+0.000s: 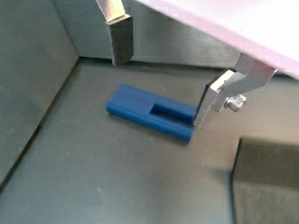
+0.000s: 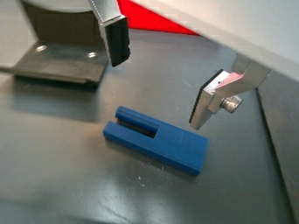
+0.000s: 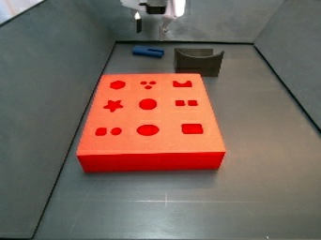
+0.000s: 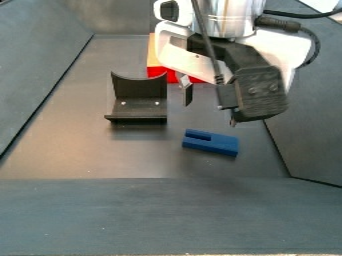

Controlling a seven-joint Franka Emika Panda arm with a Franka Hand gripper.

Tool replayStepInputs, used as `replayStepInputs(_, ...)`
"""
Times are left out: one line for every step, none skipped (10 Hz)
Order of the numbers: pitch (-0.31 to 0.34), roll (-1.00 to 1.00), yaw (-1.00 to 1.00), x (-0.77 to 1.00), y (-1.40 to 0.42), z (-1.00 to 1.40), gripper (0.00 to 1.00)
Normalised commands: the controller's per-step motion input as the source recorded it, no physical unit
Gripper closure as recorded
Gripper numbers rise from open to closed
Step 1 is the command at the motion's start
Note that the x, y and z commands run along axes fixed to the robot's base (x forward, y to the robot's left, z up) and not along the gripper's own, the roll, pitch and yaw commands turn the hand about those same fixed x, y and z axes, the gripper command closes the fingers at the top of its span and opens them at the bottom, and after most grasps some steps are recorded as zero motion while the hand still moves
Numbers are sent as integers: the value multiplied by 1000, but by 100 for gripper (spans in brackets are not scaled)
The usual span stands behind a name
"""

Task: Pick up the square-circle object. Move up. Place the square-circle object on the fixture. Regrasp the square-circle object. Move to above the board. Insert the square-circle object.
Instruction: Pick up the square-circle object.

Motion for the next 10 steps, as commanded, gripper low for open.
replayStepInputs(-303, -443, -626, 51, 0, -63, 0)
replayStepInputs(-307, -500, -471, 226, 80, 0, 0)
replayStepInputs(-269, -489, -440, 234, 117, 0, 0)
replayStepInputs(-140, -369, -646, 226, 14, -166, 0)
replayStepInputs(-113, -244, -791, 169, 0, -234, 0)
replayStepInputs(-103, -251, -789, 220, 0, -211, 0)
replayStepInputs(-116, -263, -777, 226, 0, -197, 0)
replayStepInputs(-127, -280, -769, 226, 0, -163, 0)
replayStepInputs(-131, -303, -706, 203, 6, -171, 0)
replayStepInputs(-131, -276, -737, 103, 0, -157, 0)
